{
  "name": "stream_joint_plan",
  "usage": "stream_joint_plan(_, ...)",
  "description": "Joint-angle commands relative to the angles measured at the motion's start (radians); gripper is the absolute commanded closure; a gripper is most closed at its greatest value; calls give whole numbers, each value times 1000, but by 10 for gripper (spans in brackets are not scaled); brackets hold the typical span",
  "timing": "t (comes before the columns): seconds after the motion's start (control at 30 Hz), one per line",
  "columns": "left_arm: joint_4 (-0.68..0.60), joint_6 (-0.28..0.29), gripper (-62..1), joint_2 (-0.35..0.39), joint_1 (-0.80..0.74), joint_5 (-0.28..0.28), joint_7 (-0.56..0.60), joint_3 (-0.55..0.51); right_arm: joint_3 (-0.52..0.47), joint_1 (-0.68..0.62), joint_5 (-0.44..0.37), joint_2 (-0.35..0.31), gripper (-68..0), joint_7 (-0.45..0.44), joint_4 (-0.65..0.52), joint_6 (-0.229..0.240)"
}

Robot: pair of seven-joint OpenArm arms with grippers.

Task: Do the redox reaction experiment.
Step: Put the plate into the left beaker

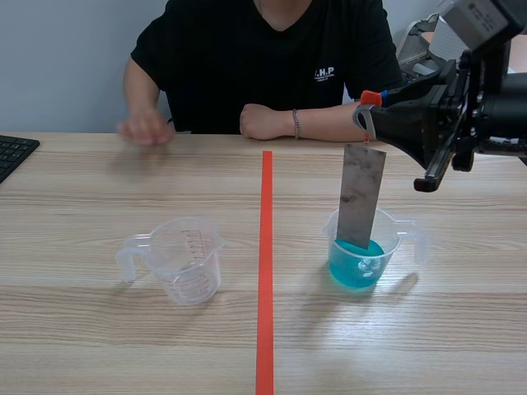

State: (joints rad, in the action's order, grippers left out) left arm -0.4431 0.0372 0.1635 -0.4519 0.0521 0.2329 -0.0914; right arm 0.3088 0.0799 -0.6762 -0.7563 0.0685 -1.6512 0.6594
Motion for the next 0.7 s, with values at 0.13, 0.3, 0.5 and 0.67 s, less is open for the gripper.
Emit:
stream_joint_plan(0.13, -11, 2, -27, 0, -10, -3, 6, 1, -1, 20, -8, -14, -6, -11, -16, -3)
stream_joint_plan(0.3, -11, 2, -27, 0, -10, -3, 6, 1, -2, 20, -8, -14, -6, -11, -16, -3)
stream_joint_plan(0.5, -11, 2, -27, 0, -10, -3, 6, 1, -2, 20, -8, -17, -6, -11, -17, -3)
stream_joint_plan(0.67, -11, 2, -27, 0, -10, -3, 6, 1, -18, 20, -8, -20, -7, -4, -22, 0)
